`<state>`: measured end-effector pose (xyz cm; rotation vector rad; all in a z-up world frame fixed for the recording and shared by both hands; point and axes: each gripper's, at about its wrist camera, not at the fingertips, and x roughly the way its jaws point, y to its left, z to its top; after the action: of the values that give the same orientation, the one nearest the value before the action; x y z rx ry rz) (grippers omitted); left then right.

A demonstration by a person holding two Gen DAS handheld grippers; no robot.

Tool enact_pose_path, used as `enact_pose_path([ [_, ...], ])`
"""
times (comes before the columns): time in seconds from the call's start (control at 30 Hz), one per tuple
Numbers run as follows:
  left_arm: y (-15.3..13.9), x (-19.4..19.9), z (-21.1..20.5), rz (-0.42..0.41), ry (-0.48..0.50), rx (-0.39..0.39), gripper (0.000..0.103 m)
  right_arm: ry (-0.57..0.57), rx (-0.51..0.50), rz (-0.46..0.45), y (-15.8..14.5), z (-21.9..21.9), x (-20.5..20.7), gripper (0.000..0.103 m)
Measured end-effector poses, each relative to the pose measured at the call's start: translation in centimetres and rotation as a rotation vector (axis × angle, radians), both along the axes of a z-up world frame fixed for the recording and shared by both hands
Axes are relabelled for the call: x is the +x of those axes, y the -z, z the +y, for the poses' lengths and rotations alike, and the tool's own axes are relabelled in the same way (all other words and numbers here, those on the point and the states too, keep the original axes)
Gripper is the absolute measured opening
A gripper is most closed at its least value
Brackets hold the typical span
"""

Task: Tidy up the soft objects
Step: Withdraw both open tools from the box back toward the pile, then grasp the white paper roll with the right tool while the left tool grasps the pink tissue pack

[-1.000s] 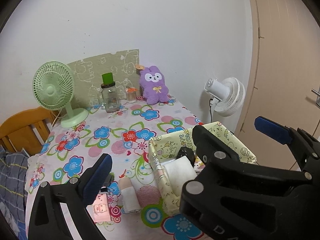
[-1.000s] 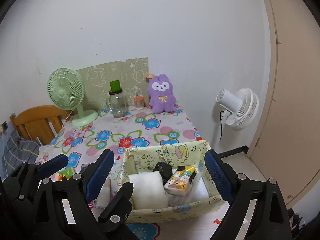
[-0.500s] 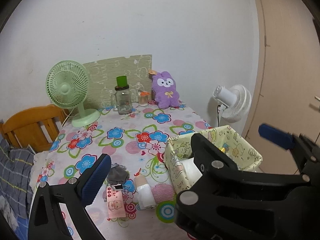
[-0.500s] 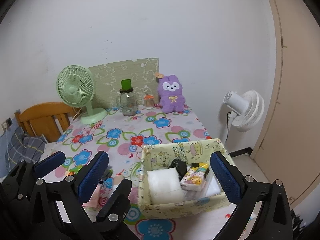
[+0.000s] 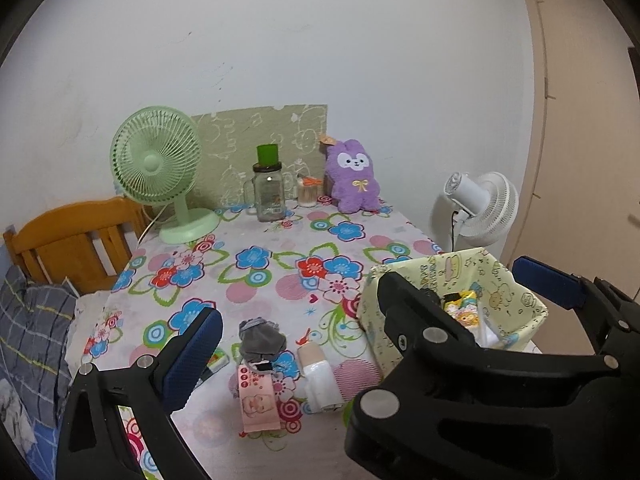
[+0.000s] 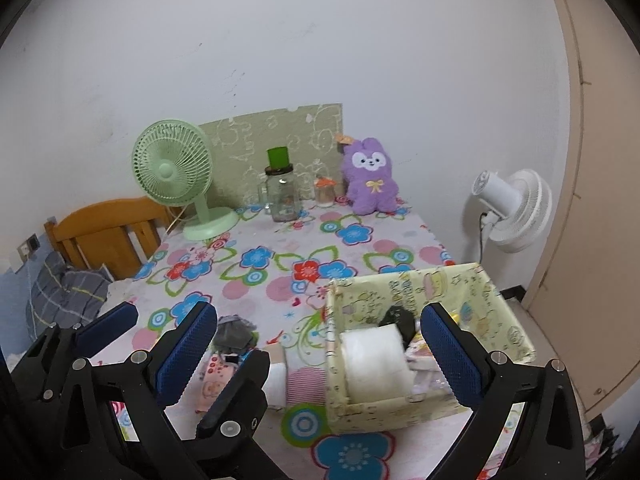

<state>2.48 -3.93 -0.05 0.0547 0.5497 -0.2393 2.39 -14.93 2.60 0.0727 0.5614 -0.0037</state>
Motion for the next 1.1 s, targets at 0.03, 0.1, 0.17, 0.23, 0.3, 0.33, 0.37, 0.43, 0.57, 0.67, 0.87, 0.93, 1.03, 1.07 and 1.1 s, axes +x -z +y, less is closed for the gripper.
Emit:
enact_pose_path([
  [0.03,0.2,0.1,0.3,0.002,-0.004,-0.003,0.102,-0.003,-0.002,0.0,0.1,0.3,0.1,0.103],
  [0.1,0.4,0.2,0.7,0.006,-0.013,-0.004,0.102,-0.015,-0.01,-0.002,0.4,0.8,0.2,0.103],
  [0.17,0.6,0.4,1.2,0.011,-0.021,-0.005,0.102,-0.027,-0.019,-0.002,0.6,1.4,0.4,0.103],
  [0.23,1.0,0.6,1.6,0.018,-0.03,-0.005,0.102,-0.036,-0.022,0.001,1.0,1.9,0.7,0.103],
  [0.3,1.3,0.8,1.9,0.021,-0.038,-0.003,0.102,-0.045,-0.022,0.008,1.3,2.2,1.1,0.103],
  [0.33,1.5,0.8,2.2,0.021,-0.043,-0.002,0.102,-0.051,-0.021,0.011,1.5,2.4,1.3,0.103],
  [0.37,1.6,0.9,2.3,0.022,-0.046,-0.003,0.102,-0.057,-0.02,0.013,1.7,2.5,1.4,0.103],
  [0.43,1.9,1.0,2.7,0.023,-0.052,-0.009,0.102,-0.068,-0.015,0.015,2.0,2.8,1.6,0.103],
  [0.57,2.7,1.3,3.4,0.025,-0.069,-0.008,0.102,-0.094,-0.011,0.013,2.8,3.5,2.0,0.101],
  [0.67,3.4,1.5,4.0,0.033,-0.086,-0.008,0.102,-0.106,-0.02,0.01,3.6,4.2,2.2,0.097],
  [0.87,4.8,2.1,5.3,0.072,-0.118,-0.015,0.102,-0.144,-0.022,0.045,5.0,5.5,3.2,0.095],
  [0.93,5.4,2.4,5.8,0.089,-0.129,-0.018,0.102,-0.147,-0.023,0.056,5.4,5.8,3.5,0.092],
  [1.03,6.2,3.0,6.5,0.112,-0.154,-0.016,0.101,-0.134,-0.03,0.073,6.2,6.3,3.9,0.084],
  [1.07,6.4,3.1,6.7,0.119,-0.159,-0.017,0.099,-0.12,-0.037,0.079,6.5,6.5,4.1,0.083],
  [1.1,6.7,3.2,6.9,0.126,-0.161,-0.02,0.099,-0.121,-0.04,0.086,6.8,6.6,4.3,0.081],
])
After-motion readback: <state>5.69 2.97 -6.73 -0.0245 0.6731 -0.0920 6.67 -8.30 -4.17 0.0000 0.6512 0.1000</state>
